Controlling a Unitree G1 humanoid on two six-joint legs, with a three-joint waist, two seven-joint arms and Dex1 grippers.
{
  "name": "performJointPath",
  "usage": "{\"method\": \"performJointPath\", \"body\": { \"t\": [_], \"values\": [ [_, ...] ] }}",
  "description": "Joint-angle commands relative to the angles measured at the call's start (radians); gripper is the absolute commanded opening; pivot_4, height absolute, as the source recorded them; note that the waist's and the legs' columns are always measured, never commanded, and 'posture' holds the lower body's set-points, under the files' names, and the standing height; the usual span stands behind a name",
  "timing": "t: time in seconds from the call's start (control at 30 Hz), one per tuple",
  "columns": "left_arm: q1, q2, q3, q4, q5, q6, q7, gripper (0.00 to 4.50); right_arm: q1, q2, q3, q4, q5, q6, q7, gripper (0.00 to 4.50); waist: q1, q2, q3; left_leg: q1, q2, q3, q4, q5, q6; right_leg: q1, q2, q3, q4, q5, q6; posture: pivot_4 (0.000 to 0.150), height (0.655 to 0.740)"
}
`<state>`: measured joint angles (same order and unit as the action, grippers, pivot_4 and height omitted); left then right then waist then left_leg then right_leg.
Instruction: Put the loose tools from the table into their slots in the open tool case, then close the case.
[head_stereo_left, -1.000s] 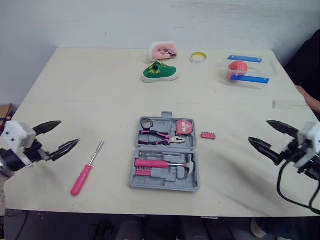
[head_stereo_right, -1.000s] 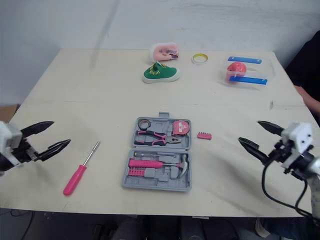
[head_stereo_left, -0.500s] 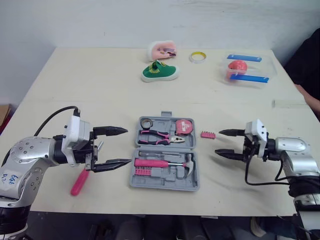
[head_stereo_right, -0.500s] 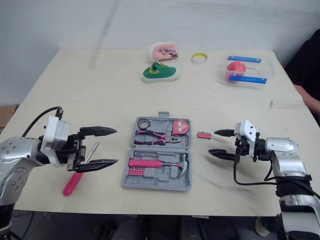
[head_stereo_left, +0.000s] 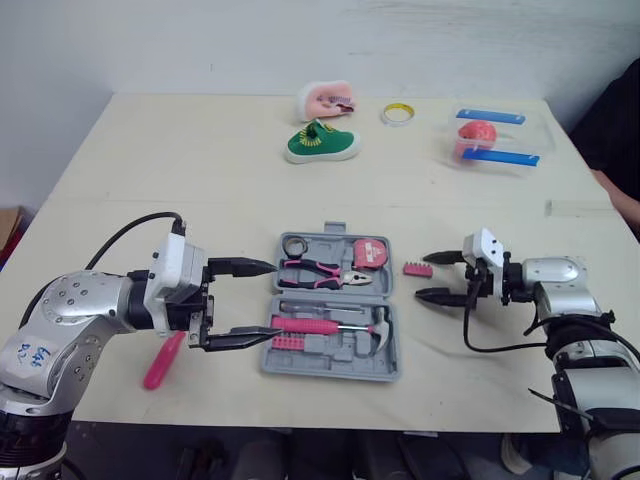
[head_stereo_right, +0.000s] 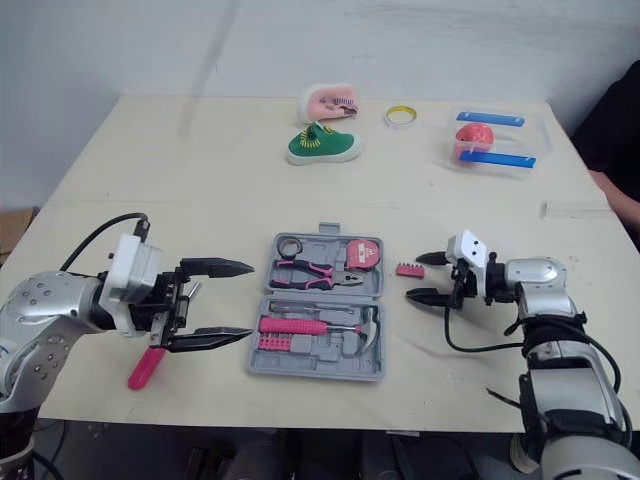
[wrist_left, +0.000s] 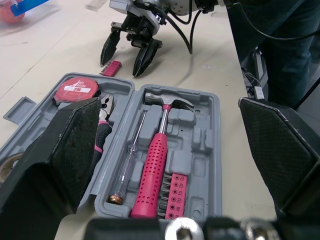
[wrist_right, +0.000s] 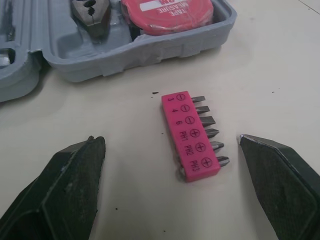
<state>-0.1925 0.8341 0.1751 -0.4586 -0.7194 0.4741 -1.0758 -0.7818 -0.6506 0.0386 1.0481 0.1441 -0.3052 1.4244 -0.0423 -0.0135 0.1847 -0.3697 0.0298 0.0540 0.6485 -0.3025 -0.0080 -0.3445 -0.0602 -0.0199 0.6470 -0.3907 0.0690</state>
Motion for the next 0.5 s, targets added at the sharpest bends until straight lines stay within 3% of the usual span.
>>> {"method": "performJointPath", "body": {
  "t": [0.03, 0.2, 0.23, 0.3, 0.5],
  "values": [
    [-0.01, 0.001, 0.004, -0.039, -0.023, 0.012, 0.008, 4.44, -0.025, 0.003, 0.001, 0.049, -0.031, -0.025, 0.005, 4.5, -0.001, 0.0, 0.0, 0.0, 0.0, 0.0, 0.0, 0.0, 0.0, 0.0, 0.0, 0.0, 0.0, 0.0, 0.0, 0.15, 0.74],
    [-0.008, 0.003, 0.01, -0.055, -0.026, 0.029, 0.02, 4.44, -0.041, 0.008, 0.0, 0.094, -0.052, -0.045, 0.007, 4.5, -0.002, 0.0, 0.0, 0.0, 0.0, 0.0, 0.0, 0.0, 0.0, 0.001, 0.0, 0.0, 0.0, 0.0, 0.0, 0.15, 0.74],
    [-0.01, 0.003, 0.011, -0.055, -0.026, 0.031, 0.02, 4.48, -0.044, 0.009, 0.0, 0.099, -0.056, -0.046, 0.003, 4.24, -0.003, 0.0, 0.0, 0.0, 0.0, 0.0, 0.0, 0.0, 0.0, 0.001, 0.0, 0.0, 0.0, 0.0, 0.0, 0.15, 0.74],
    [-0.011, 0.002, 0.012, -0.062, -0.029, 0.037, 0.025, 4.5, -0.042, 0.01, 0.002, 0.113, -0.067, -0.059, -0.008, 3.65, -0.004, 0.0, 0.0, 0.001, 0.0, 0.0, 0.0, 0.0, 0.0, 0.001, 0.0, 0.0, 0.0, 0.0, 0.0, 0.15, 0.74],
    [-0.02, 0.004, 0.005, -0.059, -0.037, 0.046, 0.015, 4.5, -0.024, 0.012, -0.026, 0.134, -0.058, -0.085, -0.034, 0.74, -0.009, 0.0, 0.0, 0.002, 0.0, -0.001, 0.001, 0.0, 0.0, 0.003, 0.0, -0.001, 0.0, 0.0, 0.001, 0.15, 0.74]
  ]
}}
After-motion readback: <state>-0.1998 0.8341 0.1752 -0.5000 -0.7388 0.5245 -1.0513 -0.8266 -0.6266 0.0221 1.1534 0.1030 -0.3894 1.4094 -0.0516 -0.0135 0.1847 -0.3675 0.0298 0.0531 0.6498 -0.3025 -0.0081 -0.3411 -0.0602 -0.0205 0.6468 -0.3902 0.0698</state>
